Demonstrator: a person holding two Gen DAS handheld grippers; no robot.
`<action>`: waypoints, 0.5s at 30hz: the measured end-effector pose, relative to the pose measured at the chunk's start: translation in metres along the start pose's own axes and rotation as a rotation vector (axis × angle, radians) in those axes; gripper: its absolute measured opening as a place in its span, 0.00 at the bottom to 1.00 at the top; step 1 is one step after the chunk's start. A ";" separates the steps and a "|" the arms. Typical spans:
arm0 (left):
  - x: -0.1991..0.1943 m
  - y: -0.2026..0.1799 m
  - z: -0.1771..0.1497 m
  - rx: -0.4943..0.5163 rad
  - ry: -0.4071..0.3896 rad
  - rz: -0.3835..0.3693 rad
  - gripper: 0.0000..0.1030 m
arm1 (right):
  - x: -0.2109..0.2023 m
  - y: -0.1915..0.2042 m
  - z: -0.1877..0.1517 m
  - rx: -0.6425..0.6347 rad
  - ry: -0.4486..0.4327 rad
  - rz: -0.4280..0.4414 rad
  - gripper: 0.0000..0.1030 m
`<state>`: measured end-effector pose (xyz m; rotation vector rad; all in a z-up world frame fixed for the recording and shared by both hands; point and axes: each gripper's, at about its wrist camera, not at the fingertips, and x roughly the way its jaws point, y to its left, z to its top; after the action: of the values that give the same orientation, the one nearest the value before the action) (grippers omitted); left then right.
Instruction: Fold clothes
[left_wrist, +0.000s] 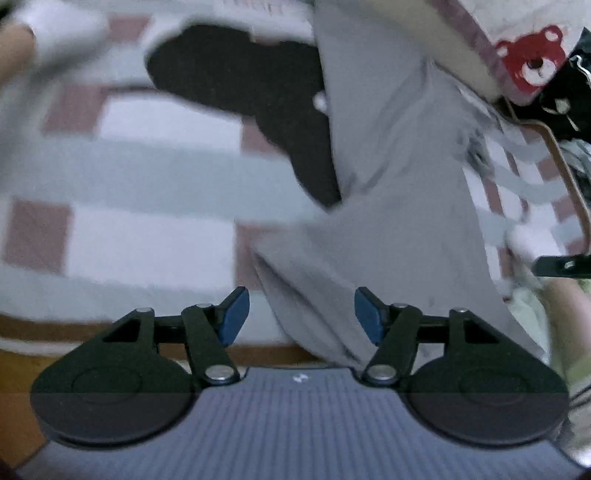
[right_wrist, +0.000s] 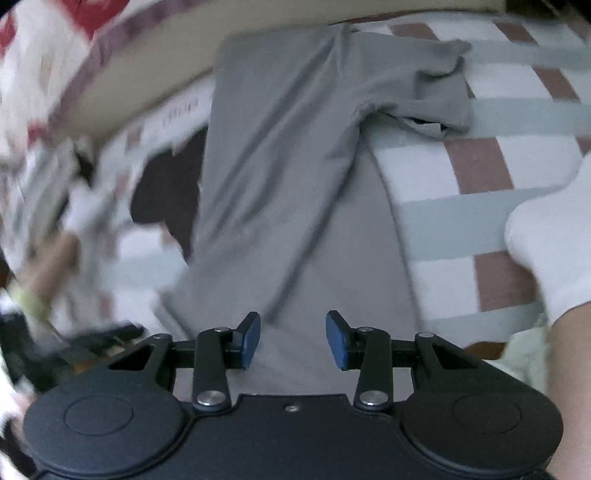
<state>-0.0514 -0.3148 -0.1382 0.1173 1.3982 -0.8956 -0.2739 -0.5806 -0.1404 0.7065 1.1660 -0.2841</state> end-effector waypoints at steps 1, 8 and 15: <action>0.004 0.002 -0.001 -0.017 -0.001 0.001 0.61 | 0.004 0.002 -0.004 -0.034 0.030 -0.029 0.43; 0.029 0.005 -0.001 -0.072 -0.042 -0.042 0.62 | 0.038 0.049 -0.033 -0.265 0.080 0.078 0.43; 0.040 -0.010 0.006 0.002 -0.117 -0.011 0.66 | 0.086 0.117 -0.073 -0.376 0.158 0.364 0.47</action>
<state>-0.0556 -0.3436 -0.1675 0.0578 1.2905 -0.8995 -0.2299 -0.4332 -0.1922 0.5999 1.1730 0.2956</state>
